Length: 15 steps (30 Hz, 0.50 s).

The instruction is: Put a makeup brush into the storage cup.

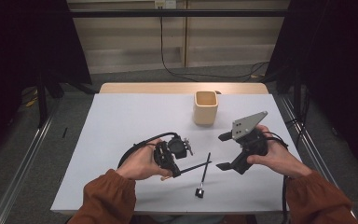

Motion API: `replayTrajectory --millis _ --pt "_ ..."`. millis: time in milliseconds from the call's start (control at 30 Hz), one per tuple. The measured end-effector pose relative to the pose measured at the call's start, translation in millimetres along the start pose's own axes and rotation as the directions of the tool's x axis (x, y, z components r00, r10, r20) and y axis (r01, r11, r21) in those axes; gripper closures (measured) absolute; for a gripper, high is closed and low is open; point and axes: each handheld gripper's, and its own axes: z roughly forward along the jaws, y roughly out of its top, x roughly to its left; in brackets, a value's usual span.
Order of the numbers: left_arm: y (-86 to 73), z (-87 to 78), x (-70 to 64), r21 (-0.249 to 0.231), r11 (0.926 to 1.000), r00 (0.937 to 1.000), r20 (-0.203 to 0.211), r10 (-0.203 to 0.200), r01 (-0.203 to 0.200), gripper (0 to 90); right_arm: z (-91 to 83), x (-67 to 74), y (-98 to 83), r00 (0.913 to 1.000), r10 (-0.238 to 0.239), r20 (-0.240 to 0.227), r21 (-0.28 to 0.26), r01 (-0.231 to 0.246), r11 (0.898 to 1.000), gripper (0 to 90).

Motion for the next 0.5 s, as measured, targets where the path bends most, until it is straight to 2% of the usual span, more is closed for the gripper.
replayTrajectory --millis 33,133,200,267,333,467,500 --pt "0.1 -0.3 0.6 0.012 0.9999 0.9999 0.000 0.012 -0.012 83.9 0.5 0.3 1.9 1.0000 -0.006 -0.006 0.023 0.006 1.000 7.1" --pt "0.4 0.9 -0.1 0.008 0.9999 0.9999 -0.003 0.011 -0.011 83.9 2.0 1.7 6.4 0.9996 -0.023 -0.020 0.089 0.024 0.996 8.3" --pt "1.5 2.1 -0.7 0.014 0.9998 0.9999 -0.003 0.015 -0.015 83.9 4.2 1.5 7.0 0.9980 -0.041 -0.048 0.127 0.047 0.991 8.1" --pt "2.7 3.2 -1.6 0.022 0.9996 0.9999 -0.005 0.016 -0.016 83.9 8.0 1.0 7.9 0.9954 -0.058 -0.076 0.181 0.071 0.981 9.0" --pt "3.4 3.4 -2.1 0.028 0.9995 0.9999 0.002 0.014 -0.014 83.9 10.9 1.1 9.3 0.9950 -0.050 -0.087 0.213 0.068 0.975 6.9" --pt "3.9 2.8 -2.0 0.033 0.9992 0.9997 -0.005 0.024 -0.023 83.9 15.1 3.0 12.8 0.9932 -0.065 -0.096 0.264 0.089 0.960 10.4" --pt "4.3 2.2 -2.3 0.038 0.9989 0.9997 -0.005 0.025 -0.025 83.9 16.2 3.5 13.5 0.9933 -0.070 -0.092 0.288 0.094 0.953 11.0"
